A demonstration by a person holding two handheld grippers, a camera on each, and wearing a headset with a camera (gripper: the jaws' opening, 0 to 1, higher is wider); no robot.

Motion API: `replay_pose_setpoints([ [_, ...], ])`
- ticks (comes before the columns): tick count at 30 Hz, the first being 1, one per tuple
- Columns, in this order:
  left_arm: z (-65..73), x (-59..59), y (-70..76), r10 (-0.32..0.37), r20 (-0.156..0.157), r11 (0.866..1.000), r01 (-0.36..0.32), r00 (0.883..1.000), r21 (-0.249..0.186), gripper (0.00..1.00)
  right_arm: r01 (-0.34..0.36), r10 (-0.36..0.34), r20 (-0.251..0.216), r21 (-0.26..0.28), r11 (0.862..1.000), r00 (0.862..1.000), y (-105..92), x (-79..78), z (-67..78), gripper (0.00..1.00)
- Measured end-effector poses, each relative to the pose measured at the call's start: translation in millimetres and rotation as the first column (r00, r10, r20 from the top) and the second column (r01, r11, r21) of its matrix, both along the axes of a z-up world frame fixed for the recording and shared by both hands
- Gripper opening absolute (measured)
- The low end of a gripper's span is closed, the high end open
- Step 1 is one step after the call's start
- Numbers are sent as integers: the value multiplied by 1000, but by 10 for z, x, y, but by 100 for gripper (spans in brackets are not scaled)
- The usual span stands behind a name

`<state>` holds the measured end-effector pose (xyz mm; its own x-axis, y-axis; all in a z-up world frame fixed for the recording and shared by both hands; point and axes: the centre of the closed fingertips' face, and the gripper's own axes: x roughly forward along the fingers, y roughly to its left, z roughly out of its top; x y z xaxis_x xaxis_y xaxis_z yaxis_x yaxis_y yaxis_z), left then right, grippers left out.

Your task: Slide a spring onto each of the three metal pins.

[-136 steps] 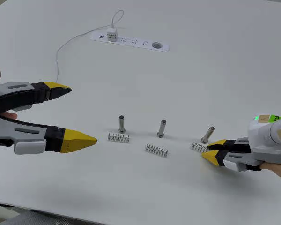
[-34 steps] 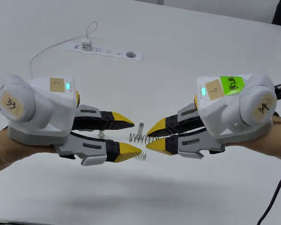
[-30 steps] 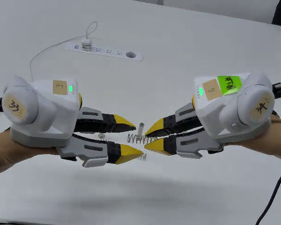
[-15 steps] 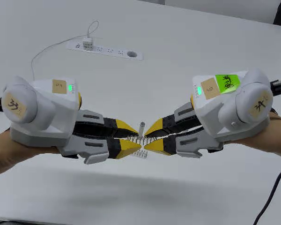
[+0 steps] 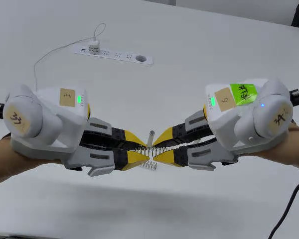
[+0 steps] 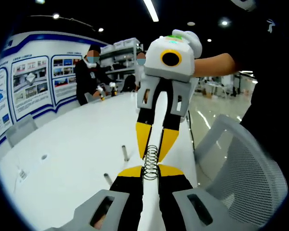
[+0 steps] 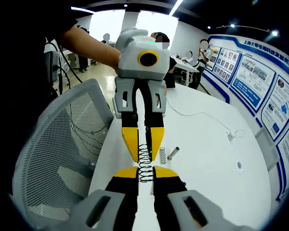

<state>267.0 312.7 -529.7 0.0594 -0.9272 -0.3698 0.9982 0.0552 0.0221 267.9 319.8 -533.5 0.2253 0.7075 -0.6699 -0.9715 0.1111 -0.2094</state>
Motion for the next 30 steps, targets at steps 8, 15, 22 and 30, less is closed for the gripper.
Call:
replay_pose_setpoints([
  [8,74,3,-19,-6,15,1000,6,1000,-18,10,16,-16,-18,25,1000,1000,-35,4,20,16],
  [15,100,-21,-13,-23,14,1000,23,1000,-17,10,25,-25,-11,26,999,1000,-79,7,-1,14],
  [22,85,-31,-11,-28,25,1000,28,999,-7,10,23,-22,-24,34,999,999,-69,-13,10,12],
  [30,29,-33,-6,-34,48,999,33,998,22,10,20,-16,-52,79,997,999,-34,-36,117,11],
])
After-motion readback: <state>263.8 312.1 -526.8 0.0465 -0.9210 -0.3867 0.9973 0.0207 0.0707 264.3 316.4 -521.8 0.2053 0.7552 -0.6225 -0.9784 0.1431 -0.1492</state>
